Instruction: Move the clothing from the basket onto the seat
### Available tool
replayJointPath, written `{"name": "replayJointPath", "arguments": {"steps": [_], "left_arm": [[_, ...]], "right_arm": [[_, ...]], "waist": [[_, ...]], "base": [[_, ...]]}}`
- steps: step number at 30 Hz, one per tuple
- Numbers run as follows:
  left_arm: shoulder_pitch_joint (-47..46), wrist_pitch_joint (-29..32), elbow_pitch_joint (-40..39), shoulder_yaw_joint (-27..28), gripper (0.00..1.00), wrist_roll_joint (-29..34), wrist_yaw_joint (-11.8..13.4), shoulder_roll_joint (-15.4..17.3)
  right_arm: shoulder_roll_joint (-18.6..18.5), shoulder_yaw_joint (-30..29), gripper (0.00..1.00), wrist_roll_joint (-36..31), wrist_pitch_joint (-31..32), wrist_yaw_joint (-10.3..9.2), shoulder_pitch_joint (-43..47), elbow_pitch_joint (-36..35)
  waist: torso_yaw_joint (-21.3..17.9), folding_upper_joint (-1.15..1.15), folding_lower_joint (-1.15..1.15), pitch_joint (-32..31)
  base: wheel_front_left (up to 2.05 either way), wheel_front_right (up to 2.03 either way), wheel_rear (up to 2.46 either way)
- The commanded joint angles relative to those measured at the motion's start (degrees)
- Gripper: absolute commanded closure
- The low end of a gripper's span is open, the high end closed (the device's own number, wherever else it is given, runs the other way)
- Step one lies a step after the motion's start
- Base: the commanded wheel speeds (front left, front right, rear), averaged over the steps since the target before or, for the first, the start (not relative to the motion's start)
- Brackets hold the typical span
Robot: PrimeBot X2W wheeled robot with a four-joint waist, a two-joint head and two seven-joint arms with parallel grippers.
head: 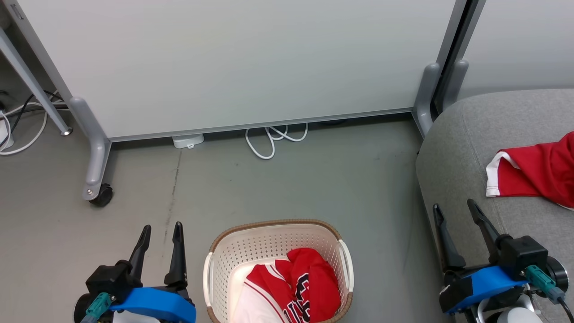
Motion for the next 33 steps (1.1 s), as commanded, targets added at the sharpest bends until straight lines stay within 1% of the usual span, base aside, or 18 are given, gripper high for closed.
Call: {"name": "replayJointPath", "arguments": {"steps": [1, 6, 14, 23, 31, 33], "left_arm": [[-0.8, -0.3, 0.0, -0.3, 0.00, 0.0, -0.2, 0.2], [-1.3, -0.3, 0.2, -1.0, 0.00, -0.2, -0.2, 0.5], [-4.7, -0.3, 2.9, -3.9, 0.00, -1.0, -0.2, 0.8], [-13.9, -0.2, 10.5, -10.6, 0.00, -3.8, -0.2, 1.2], [-23.4, -0.2, 18.1, -16.7, 0.00, -6.0, -0.2, 3.2], [-24.6, -0.2, 19.1, -17.5, 0.00, -6.2, -0.2, 3.5]], "right_arm": [[0.1, 0.0, 0.00, 0.4, -0.1, 0.01, 0.4, -0.1], [0.1, 0.6, 0.00, 0.7, -0.4, 0.01, -0.4, -0.5], [0.1, 3.2, 0.00, 1.2, -0.6, 0.01, -4.0, -1.7], [0.1, 5.1, 0.00, 1.3, -1.3, 0.01, -10.4, -4.7], [0.1, 7.9, 0.00, 2.5, -2.1, 0.01, -16.6, -7.2], [0.1, 8.2, 0.00, 2.6, -2.4, 0.01, -17.3, -7.4]], "waist": [[0.0, 0.00, 0.00, 0.1], [-0.6, 0.00, 0.00, 1.5], [-3.0, 0.00, 0.00, 8.1], [-7.1, 0.00, 0.00, 20.3], [-11.6, 0.00, 0.00, 32.5], [-12.1, 0.00, 0.00, 33.7]], "base": [[0.00, 0.00, 0.00], [0.00, 0.00, 0.00], [0.00, 0.00, 0.00], [0.00, 0.00, 0.00], [0.00, 0.00, 0.00], [0.00, 0.00, 0.00]]}}
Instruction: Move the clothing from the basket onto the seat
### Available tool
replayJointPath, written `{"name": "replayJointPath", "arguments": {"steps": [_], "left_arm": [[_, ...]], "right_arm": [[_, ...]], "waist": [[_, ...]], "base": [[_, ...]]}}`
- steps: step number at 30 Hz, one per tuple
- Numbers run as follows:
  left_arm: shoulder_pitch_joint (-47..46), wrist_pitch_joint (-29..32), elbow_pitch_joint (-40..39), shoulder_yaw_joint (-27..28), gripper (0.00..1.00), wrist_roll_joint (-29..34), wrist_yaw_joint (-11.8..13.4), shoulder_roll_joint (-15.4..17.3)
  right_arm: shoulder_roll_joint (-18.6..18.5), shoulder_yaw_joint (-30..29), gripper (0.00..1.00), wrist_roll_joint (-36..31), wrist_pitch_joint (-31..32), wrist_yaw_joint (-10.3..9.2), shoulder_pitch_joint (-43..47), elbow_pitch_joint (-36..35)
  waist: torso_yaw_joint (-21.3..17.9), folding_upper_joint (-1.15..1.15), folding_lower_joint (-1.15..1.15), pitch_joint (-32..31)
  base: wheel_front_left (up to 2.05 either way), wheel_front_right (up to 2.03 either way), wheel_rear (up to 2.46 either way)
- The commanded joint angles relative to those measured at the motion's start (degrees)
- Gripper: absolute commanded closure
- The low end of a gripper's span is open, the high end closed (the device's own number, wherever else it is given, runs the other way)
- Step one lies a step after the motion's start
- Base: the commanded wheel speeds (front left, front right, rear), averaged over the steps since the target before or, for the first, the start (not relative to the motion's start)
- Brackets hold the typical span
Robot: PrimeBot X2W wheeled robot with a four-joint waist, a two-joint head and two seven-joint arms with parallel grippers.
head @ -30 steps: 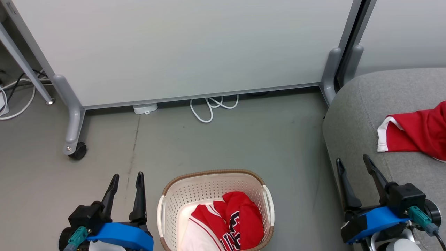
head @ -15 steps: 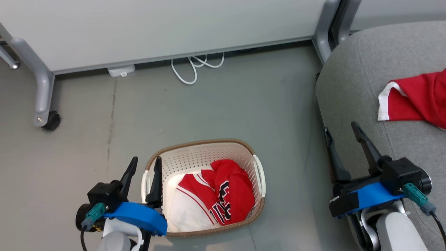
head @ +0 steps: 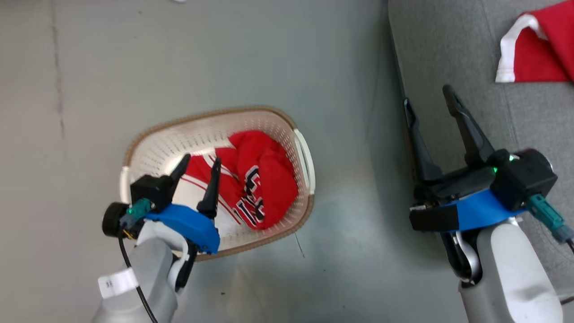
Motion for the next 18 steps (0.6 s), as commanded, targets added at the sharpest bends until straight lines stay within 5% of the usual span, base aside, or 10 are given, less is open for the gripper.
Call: {"name": "replayJointPath", "arguments": {"steps": [1, 18], "left_arm": [[-1.4, -0.2, 0.1, 0.0, 0.00, -0.2, -0.1, 0.5], [-15.5, 0.0, 13.8, -7.8, 0.00, -5.3, -0.1, 4.3]], "right_arm": [[0.1, 0.3, 0.00, 0.3, -0.3, 0.01, -1.3, -0.4], [0.1, 4.7, 0.00, 5.0, -3.4, 0.01, -7.1, -0.6]], "waist": [[-3.6, 0.00, -0.02, 6.1], [-9.8, 0.00, -0.02, 21.2]], "base": [[0.00, 0.00, 0.00], [0.00, 0.00, 0.00]]}}
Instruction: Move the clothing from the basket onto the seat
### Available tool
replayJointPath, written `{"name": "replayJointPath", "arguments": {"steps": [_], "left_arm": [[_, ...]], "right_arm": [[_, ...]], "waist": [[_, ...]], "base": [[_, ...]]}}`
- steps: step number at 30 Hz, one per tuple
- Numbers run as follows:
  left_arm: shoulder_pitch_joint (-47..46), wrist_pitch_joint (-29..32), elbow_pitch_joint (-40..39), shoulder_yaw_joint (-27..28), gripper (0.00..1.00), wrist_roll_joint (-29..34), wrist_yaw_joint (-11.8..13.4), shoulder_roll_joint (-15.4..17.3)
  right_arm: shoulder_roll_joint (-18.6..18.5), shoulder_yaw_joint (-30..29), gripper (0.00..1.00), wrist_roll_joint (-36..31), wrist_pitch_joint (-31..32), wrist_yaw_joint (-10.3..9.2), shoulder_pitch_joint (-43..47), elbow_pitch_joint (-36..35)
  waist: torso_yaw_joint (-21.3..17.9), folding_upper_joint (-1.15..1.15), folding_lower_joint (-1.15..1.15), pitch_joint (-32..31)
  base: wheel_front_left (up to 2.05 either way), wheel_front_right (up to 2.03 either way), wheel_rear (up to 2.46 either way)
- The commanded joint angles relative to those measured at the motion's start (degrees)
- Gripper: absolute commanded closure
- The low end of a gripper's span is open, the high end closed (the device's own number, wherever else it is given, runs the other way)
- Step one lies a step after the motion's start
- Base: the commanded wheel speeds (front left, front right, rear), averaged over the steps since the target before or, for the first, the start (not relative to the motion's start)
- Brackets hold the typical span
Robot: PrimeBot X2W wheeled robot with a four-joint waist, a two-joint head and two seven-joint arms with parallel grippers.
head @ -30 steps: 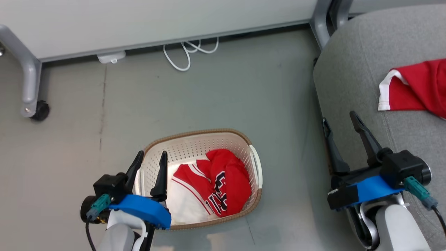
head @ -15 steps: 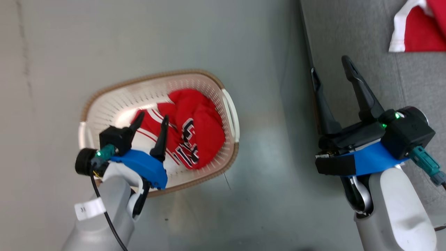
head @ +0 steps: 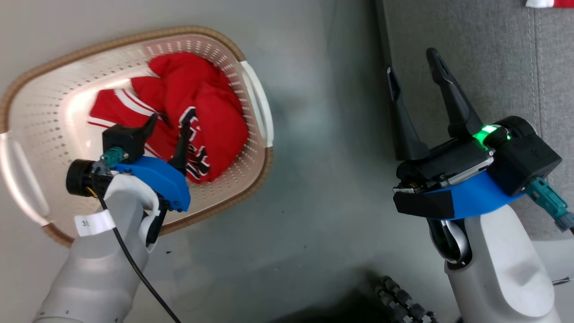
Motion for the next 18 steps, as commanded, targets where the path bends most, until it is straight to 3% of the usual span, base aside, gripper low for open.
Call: {"name": "replayJointPath", "arguments": {"steps": [1, 10, 18], "left_arm": [[-0.9, 0.0, 0.2, -0.3, 0.00, -0.3, -0.1, 0.5], [-4.7, 1.1, 5.1, -1.2, 0.00, -2.8, -0.1, 2.5], [-7.1, 2.8, 10.6, -0.9, 0.00, -3.7, 1.6, 0.9]], "right_arm": [[0.1, 0.2, 0.00, 0.5, -0.5, 0.01, -1.1, 0.1], [0.1, 2.6, 0.00, 3.2, -0.9, 0.01, -2.1, 0.4], [0.1, 2.8, 0.00, 3.6, -0.9, 0.01, -0.6, -0.5]], "waist": [[-1.8, 0.00, -0.02, 1.8], [-4.9, 0.00, -0.02, 5.3], [-4.7, 0.00, -0.02, 6.2]], "base": [[0.00, 0.00, 0.00], [0.00, 0.00, 0.00], [0.00, 0.00, 0.00]]}}
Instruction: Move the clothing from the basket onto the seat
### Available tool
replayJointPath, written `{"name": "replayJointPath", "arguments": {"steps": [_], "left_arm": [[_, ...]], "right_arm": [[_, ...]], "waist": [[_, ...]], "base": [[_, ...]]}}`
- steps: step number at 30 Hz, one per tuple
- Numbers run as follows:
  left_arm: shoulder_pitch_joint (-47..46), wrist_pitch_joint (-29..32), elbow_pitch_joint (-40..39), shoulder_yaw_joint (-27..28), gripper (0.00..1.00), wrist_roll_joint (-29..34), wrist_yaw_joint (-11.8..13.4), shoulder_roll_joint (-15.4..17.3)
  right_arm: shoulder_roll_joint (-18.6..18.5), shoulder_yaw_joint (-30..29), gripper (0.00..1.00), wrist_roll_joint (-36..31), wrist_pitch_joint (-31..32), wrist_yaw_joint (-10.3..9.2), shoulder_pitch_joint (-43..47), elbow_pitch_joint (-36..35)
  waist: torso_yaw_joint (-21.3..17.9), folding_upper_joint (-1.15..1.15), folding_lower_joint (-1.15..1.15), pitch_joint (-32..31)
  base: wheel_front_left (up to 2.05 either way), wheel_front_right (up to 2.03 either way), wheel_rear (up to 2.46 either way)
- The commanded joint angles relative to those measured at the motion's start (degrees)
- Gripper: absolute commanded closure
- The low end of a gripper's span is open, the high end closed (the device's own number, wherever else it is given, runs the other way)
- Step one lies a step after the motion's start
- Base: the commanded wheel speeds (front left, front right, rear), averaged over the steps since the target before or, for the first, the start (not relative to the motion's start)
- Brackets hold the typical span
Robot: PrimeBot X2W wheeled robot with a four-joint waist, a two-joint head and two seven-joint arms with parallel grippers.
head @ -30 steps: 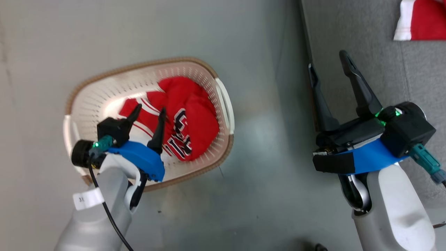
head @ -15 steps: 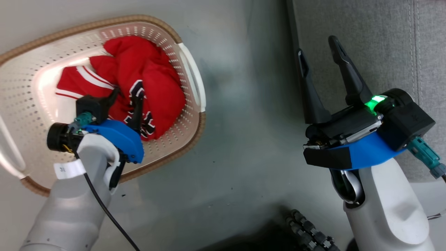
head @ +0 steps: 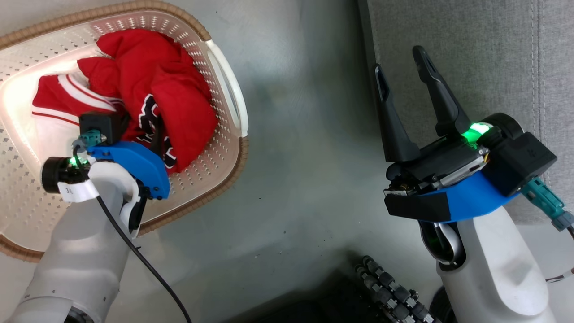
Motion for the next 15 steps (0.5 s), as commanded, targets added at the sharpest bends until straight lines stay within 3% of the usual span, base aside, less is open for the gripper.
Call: {"name": "replayJointPath", "arguments": {"steps": [1, 10, 11, 12, 13, 15], "left_arm": [[-1.0, 0.3, 0.6, 0.3, 0.00, -0.3, 0.4, 0.2], [-2.7, 0.5, 3.5, 0.1, 0.00, -1.4, -0.3, -1.1], [-2.8, 0.6, 3.6, 0.0, 0.27, -1.6, -0.5, -1.2], [-2.8, 0.8, 3.8, -0.2, 0.67, -1.5, -0.7, -1.3], [-2.9, 0.9, 4.0, -0.3, 1.00, -1.5, -0.7, -1.3], [-3.2, 1.3, 4.3, -0.6, 1.00, -1.8, -0.9, -1.5]], "right_arm": [[0.1, 0.1, 0.00, 0.2, -0.3, 0.01, 0.3, -0.2], [0.1, 0.1, 0.00, 0.6, -0.3, 0.01, 1.4, -0.8], [0.1, 0.0, 0.00, 0.7, -0.3, 0.01, 1.5, -0.8], [0.1, 0.0, 0.00, 0.7, -0.3, 0.01, 1.5, -0.7], [0.1, 0.0, 0.00, 0.8, -0.3, 0.01, 1.4, -0.6], [0.1, 0.1, 0.00, 0.8, -0.3, 0.01, 1.2, -0.4]], "waist": [[0.1, 0.00, -0.01, 0.1], [0.2, 0.00, -0.01, 0.5], [0.2, 0.00, -0.01, 0.5], [0.2, 0.00, -0.01, 0.6], [0.2, 0.00, -0.01, 0.5], [0.1, 0.00, -0.01, 0.5]], "base": [[0.00, 0.00, 0.00], [0.00, 0.00, 0.00], [0.00, 0.00, 0.00], [0.00, 0.00, 0.00], [0.00, 0.00, 0.00], [0.00, 0.00, 0.00]]}}
